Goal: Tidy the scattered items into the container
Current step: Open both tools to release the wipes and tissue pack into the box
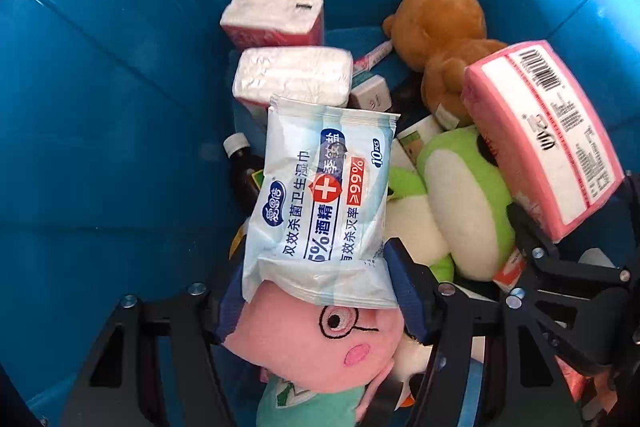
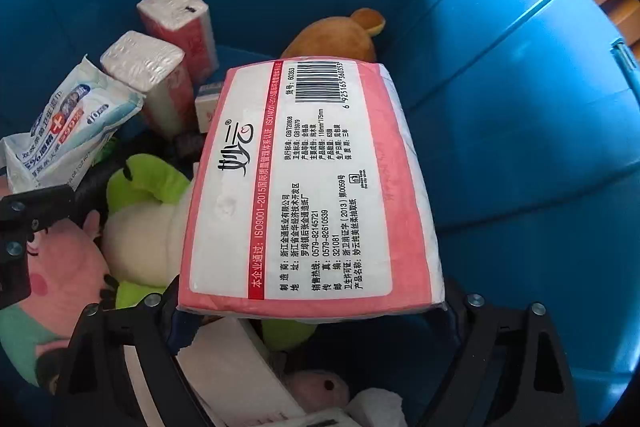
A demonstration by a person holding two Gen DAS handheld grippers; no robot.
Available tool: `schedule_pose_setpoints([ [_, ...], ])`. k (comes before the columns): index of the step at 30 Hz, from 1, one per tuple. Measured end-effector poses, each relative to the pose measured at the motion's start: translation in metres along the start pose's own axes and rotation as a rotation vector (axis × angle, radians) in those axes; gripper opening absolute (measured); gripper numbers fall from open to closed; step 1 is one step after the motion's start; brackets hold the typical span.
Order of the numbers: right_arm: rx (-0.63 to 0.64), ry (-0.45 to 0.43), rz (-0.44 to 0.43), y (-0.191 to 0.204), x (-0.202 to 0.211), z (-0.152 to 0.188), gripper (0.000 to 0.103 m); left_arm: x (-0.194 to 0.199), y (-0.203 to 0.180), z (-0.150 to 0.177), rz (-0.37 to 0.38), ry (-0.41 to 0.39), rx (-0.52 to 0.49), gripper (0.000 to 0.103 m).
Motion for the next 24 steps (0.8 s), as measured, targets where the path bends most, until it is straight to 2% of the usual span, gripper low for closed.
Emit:
schedule_pose_setpoints([
  [3,0.017,0.012,-0.005,0.001,-0.001,0.001,0.092,-0.005,0.005,-0.006,-0.031,0.019,-0.019,0.065],
  [6,0.033,0.018,-0.007,0.003,-0.002,0.004,0.093,-0.004,0.003,-0.005,-0.052,0.017,-0.039,0.071],
  [13,0.064,0.037,-0.024,0.01,-0.002,0.012,0.099,-0.002,0.004,-0.01,-0.085,-0.007,-0.043,0.071],
  [18,0.078,0.047,-0.03,0.008,-0.013,-0.002,0.101,0.0,0.01,-0.01,-0.093,-0.005,-0.031,0.071],
  [21,0.083,0.055,-0.032,0.006,-0.01,-0.002,0.101,0.007,0.01,-0.003,-0.085,-0.012,-0.021,0.071],
  [24,0.059,0.059,-0.057,0.001,-0.005,-0.006,0.102,0.022,0.013,0.008,-0.11,-0.033,0.002,0.071],
])
Point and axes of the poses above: each gripper's, at about its wrist camera, not at the fingertips, and x roughly against the way its jaws point, y to its left, z to its underside, the point moved 2 cm from there along -x, roughly the way its jaws point, and after that the axes turned 10 degrees about -x, right-handed, at the moved point
